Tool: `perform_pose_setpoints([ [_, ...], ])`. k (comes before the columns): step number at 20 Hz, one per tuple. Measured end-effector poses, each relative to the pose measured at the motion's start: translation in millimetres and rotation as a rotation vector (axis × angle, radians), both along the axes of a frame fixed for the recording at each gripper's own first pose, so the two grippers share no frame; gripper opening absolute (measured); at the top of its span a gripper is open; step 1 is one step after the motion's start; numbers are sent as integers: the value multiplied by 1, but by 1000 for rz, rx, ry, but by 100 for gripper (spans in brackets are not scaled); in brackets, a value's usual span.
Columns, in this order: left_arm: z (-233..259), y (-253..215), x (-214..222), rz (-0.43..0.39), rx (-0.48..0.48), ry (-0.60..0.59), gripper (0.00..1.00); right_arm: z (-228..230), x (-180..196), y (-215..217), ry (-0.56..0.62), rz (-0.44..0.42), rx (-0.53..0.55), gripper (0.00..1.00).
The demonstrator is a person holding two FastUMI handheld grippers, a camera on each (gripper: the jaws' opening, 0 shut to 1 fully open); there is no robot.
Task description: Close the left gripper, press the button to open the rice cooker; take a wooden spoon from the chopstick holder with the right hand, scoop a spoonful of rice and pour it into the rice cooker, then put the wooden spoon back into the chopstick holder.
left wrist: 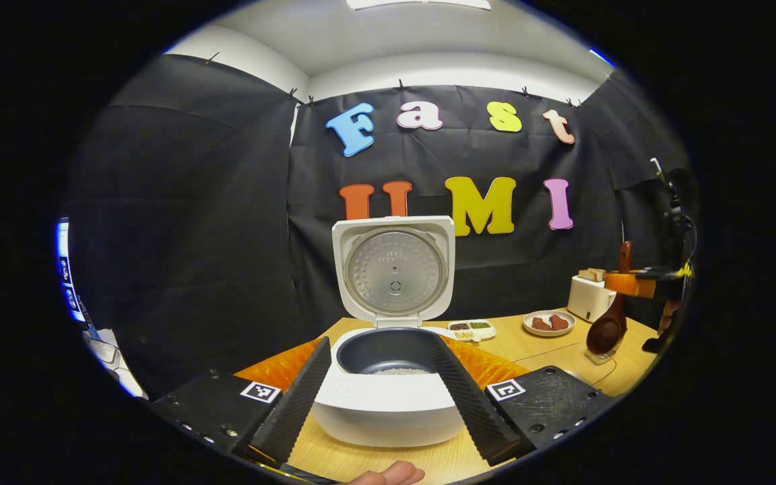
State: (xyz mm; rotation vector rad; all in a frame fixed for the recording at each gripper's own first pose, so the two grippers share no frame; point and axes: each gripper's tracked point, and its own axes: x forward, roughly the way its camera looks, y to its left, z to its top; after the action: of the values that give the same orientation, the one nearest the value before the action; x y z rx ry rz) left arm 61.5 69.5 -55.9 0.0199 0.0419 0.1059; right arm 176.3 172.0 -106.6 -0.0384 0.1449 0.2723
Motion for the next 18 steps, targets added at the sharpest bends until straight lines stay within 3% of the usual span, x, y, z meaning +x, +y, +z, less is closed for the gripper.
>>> perform_pose_setpoints([
  [4, -1, 10, -7, -2, -9, -8, 95, -48, -4, 22, 69, -5, -61, 17],
  [9, -2, 23, -15, 25, -24, -26, 95, -97, -5, 12, 98, -23, -353, 17],
  [10, -1, 20, -15, 14, -32, -30, 95, -105, -8, 11, 135, -20, -358, 18],
  [12, -2, 17, -14, -5, -42, -36, 95, -132, -16, 20, 264, 28, -229, 17],
  [18, -7, 18, -8, -10, -54, -31, 95, -124, -15, 13, 384, 12, 46, 18],
])
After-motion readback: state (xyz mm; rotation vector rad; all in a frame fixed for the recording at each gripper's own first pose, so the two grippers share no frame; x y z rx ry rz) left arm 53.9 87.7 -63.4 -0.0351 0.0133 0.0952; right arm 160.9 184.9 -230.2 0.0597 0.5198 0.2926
